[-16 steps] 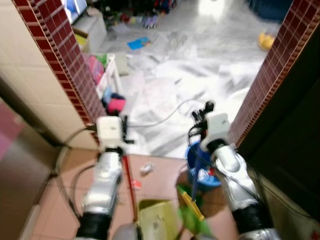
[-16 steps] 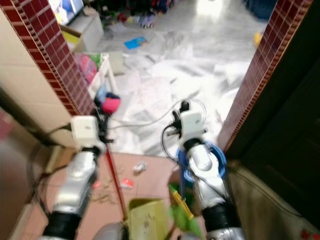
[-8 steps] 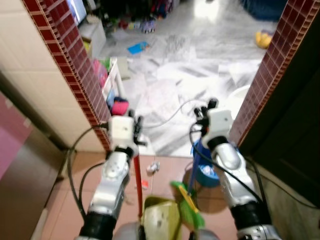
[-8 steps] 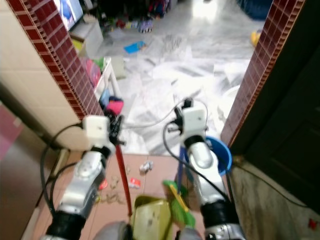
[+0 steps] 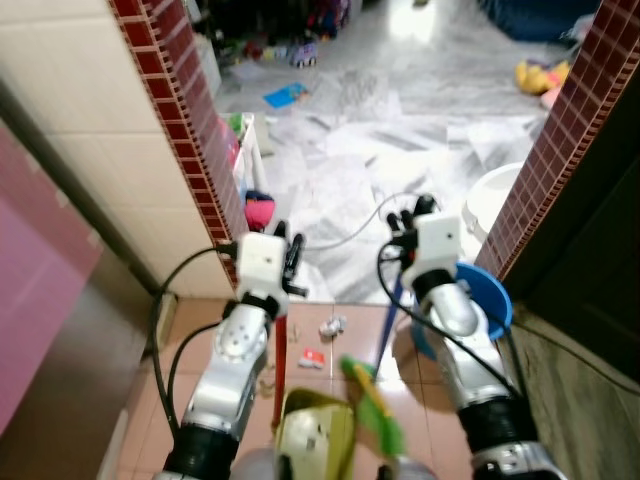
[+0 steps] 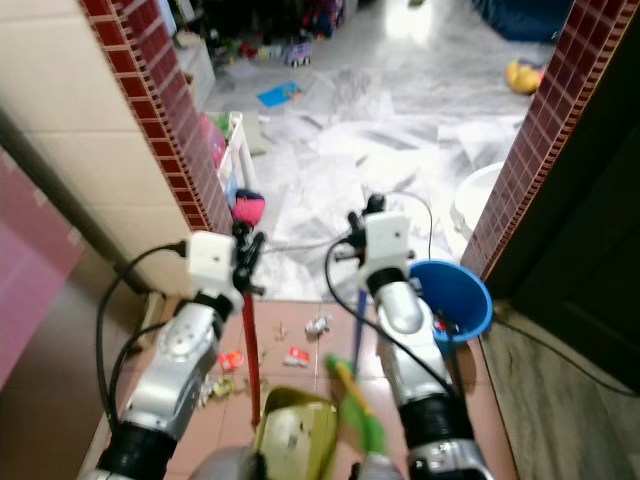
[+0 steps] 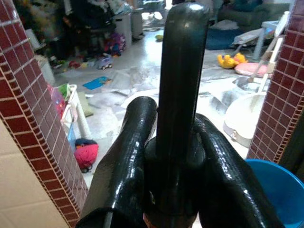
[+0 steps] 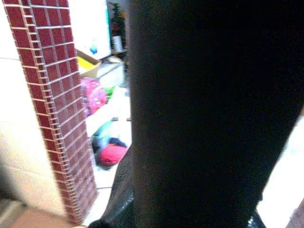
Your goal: Sweep floor
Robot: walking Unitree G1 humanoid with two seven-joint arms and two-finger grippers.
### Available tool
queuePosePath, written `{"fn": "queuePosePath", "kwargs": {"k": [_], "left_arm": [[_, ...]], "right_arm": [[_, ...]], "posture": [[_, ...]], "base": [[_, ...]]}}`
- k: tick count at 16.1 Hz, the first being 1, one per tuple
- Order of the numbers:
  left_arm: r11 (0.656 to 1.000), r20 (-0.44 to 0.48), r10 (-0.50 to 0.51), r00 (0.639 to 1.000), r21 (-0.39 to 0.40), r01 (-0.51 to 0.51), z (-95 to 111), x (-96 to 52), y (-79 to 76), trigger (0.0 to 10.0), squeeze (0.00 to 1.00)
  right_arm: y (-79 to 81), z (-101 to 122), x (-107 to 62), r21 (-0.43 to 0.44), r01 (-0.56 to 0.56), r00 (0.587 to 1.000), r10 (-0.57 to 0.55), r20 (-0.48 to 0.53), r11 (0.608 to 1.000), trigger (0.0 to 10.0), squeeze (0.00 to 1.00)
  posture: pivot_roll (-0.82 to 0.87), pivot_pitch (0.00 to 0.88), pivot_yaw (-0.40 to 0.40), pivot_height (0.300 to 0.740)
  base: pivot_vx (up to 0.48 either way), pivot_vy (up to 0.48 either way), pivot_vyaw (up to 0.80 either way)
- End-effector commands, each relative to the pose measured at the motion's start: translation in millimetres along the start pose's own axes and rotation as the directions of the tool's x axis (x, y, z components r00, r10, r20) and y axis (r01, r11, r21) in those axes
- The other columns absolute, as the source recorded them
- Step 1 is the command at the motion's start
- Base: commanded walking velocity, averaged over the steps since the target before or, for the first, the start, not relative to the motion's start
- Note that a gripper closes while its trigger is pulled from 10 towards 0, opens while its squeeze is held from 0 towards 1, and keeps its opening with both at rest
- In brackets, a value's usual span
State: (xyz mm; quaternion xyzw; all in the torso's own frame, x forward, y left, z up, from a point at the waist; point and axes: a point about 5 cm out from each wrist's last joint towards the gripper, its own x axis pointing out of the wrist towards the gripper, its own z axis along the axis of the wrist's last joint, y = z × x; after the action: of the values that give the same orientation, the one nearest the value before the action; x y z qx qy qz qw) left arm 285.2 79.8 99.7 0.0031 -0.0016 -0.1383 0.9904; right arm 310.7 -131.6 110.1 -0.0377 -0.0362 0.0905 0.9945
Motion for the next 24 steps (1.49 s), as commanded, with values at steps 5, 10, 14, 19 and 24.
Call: {"fn": "queuePosePath", "kwargs": {"k": [5, 10, 14, 19, 24], "left_arm": [[1.000, 0.034, 0.013, 0.999, 0.021, -0.014, 8, 1.8, 9.4, 10.0, 0.00], [0.999, 0.052, -0.004, 0.999, 0.038, 0.002, 12, 2.6, 7.4, 10.0, 0.00], [0.998, 0.085, 0.009, 0.996, 0.064, -0.014, 17, 2.9, 8.8, 10.0, 0.00], [0.985, 0.103, 0.167, 0.981, 0.037, -0.171, 19, -0.9, 31.6, 10.0, 0.00], [0.937, 0.097, 0.337, 0.937, 0.059, -0.343, 12, -5.0, 54.0, 10.0, 0.00]], "right_arm": [[6.3, 8, 9.4, -0.008, -0.009, 0.999, 0.009, 0.032, 1.000, 10.0, 0.00], [-2.1, 6, 12.4, -0.076, 0.059, 0.998, -0.058, 0.018, 0.995, 10.0, 0.00], [-6.3, 5, 14.0, -0.100, 0.093, 0.996, -0.091, 0.024, 0.991, 10.0, 0.00], [-11.3, 6, 15.9, -0.148, 0.135, 0.991, -0.132, 0.028, 0.980, 10.0, 0.00], [-17.2, 10, 19.2, -0.178, 0.178, 0.984, -0.171, 0.055, 0.968, 10.0, 0.00]], "posture": [[-0.03, 0.000, 0.048, 0.740], [-0.02, 0.000, 0.045, 0.740], [-0.02, 0.000, 0.044, 0.740], [-0.02, 0.000, 0.043, 0.740], [0.00, 0.000, 0.046, 0.740]], "base": [[0.000, 0.454, 0.00], [0.000, 0.454, 0.00], [0.000, 0.229, 0.00], [0.000, 0.000, 0.00], [0.000, 0.000, 0.00]]}}
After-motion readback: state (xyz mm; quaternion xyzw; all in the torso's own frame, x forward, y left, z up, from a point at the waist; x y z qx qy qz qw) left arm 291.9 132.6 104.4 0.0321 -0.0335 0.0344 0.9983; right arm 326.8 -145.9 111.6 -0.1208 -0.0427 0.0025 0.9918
